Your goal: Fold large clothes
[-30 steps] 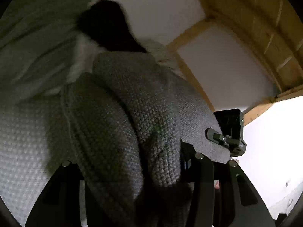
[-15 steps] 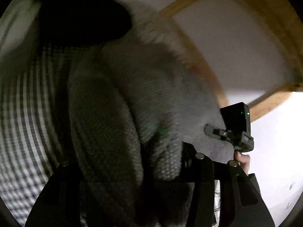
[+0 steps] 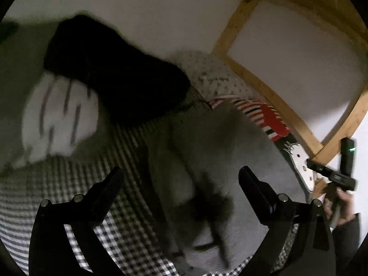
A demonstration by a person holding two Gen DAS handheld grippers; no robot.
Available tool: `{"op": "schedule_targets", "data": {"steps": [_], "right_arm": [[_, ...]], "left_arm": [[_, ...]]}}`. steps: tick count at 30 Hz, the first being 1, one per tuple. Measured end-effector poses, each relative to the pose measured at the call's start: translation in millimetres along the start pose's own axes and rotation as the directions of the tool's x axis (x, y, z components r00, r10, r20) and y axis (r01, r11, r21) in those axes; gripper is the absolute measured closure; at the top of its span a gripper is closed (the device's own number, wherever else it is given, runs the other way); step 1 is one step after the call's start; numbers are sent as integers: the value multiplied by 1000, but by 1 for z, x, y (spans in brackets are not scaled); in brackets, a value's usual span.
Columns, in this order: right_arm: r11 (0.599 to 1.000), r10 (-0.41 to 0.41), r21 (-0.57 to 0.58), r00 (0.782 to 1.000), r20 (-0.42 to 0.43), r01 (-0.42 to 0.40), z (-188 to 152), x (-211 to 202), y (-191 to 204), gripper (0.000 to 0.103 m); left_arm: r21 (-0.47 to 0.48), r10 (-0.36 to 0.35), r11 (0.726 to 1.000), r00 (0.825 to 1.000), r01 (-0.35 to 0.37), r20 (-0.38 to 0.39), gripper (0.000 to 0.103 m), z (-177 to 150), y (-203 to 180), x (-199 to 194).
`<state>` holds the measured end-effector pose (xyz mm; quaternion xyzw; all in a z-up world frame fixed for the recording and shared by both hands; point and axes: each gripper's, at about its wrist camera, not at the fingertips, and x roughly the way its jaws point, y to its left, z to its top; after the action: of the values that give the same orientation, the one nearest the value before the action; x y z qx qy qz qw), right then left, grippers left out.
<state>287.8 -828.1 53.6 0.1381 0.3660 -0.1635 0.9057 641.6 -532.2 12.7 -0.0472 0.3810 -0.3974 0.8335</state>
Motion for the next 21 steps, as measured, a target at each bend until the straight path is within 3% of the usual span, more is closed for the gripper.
{"op": "schedule_targets", "data": {"steps": [3,5,7,9,10,13,15,18,21], "right_arm": [[982,-147,-131,986,-83,135,15,13,65,3],[967,-187,-199,971,-149,156,6,38,89,4],[956,-226,-244,940,-257,163,-11,75,100,4],[976,-174,-177,938,-301,125,-20,94,94,3],[988,-120,-125,944,-307,85,-25,98,85,3],[1000,4,0,953,-303,-4,-37,108,67,3],[999,37,48,961,-275,-24,-42,100,66,3],[996,-82,10,977,-199,86,-50,58,84,3],[981,-191,-61,971,-146,184,-64,43,109,3]], "left_arm": [[73,49,996,994,-42,-93,6,-6,-43,18],[114,101,990,984,-84,-148,6,-23,-62,48],[175,181,974,959,-144,-217,6,-48,-69,79],[168,210,970,957,-177,-203,4,-64,-61,95],[118,172,981,967,-151,-189,4,-69,-49,98],[22,85,996,977,-82,-198,4,-76,-28,102],[-5,80,997,978,-82,-192,4,-78,-27,92],[9,93,996,986,-93,-140,4,-81,-32,61],[64,142,989,986,-137,-91,4,-94,-39,50]]}}
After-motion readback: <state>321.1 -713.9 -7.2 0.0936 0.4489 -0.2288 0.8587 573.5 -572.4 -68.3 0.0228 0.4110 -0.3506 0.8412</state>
